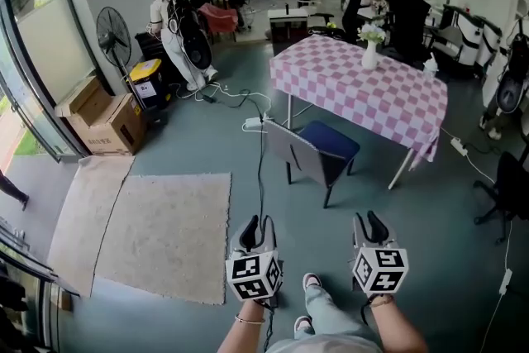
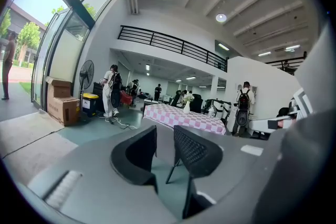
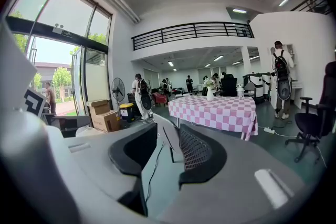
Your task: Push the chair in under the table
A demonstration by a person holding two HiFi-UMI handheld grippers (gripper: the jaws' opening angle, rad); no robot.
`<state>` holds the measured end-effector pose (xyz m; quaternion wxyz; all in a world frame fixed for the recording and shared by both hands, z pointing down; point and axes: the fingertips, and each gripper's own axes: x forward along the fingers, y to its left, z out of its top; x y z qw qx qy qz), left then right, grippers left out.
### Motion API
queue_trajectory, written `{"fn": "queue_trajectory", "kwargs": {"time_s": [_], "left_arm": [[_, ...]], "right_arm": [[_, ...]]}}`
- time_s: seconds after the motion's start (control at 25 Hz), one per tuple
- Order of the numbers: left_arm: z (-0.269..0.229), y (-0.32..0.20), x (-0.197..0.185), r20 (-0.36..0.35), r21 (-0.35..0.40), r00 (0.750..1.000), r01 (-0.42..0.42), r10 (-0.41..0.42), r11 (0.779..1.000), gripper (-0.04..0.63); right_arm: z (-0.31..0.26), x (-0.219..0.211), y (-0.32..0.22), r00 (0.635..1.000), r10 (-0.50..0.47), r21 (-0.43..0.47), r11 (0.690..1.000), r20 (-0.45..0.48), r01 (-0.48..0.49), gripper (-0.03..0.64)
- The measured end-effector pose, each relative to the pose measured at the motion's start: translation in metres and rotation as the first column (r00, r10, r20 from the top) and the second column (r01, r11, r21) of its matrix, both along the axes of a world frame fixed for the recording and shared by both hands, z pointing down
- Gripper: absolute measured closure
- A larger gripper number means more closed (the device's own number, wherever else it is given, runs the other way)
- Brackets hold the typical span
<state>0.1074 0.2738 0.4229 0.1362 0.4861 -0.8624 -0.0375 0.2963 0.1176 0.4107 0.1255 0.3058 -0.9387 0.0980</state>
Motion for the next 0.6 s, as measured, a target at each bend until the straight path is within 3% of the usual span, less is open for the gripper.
{"fn": "queue_trajectory", "kwargs": {"time_s": [0.36, 0.6], "left_arm": [[0.009, -0.062, -0.062, -0.005, 0.001, 1.000, -0.003, 0.003, 1.000, 0.491], [0.014, -0.114, -0.133, -0.022, 0.001, 0.999, 0.039, -0.039, 0.999, 0.491]], "right_arm": [[0.013, -0.064, -0.061, 1.000, -0.005, -0.018, 1.000, -0.014, 0.004, 0.500], [0.016, -0.129, -0.119, 0.998, -0.039, -0.020, 0.999, -0.040, 0.039, 0.500]]}}
